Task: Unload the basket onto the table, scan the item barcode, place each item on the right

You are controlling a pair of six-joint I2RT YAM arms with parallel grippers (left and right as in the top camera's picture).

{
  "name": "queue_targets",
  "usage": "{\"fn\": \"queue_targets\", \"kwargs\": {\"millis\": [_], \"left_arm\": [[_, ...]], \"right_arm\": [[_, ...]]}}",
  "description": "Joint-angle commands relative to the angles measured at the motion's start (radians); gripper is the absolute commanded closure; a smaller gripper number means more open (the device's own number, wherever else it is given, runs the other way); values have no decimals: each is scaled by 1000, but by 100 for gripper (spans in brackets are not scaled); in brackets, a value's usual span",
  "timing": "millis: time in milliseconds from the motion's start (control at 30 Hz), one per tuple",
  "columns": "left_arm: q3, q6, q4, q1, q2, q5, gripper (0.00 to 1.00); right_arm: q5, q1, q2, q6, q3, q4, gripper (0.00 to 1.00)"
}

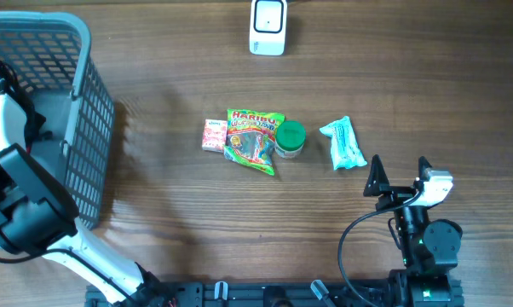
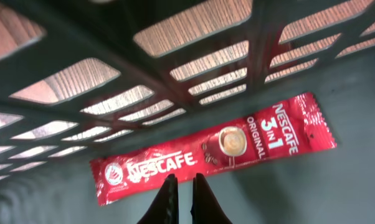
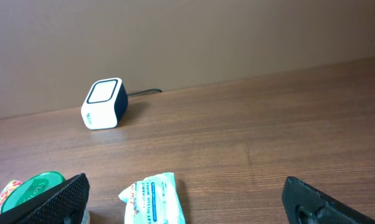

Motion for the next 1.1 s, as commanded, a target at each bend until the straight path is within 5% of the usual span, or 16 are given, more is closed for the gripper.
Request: {"fn": "queue_targets", "kwargs": {"millis": [0,233,500,667,867,900,967,1067], "left_arm": [[-1,18,27,3,71,-61,96],[-1,18,31,3,182,-46,96],[-1,24,-50,-105,182,268,96],[-1,97,-49,-262,168,186,96],[-1,203,-54,-248,43,147,96],[-1,206,-49,-240,1,148,91],[-1,207,-34,-225,-75,151,42],[-1,293,-8,-201,-161,156,0]], "right_arm": [[-12,2,-2,5,-1,2,0],[-11,2,-2,5,-1,2,1],[-11,2,-2,5,-1,2,0],[-12,2,-2,5,-1,3,0],[-11,2,-2,5,-1,3,0],[-11,2,-2,4,-1,3,0],[-11,2,-2,4,-1,3,0],[-11,2,-2,5,-1,3,0]]}}
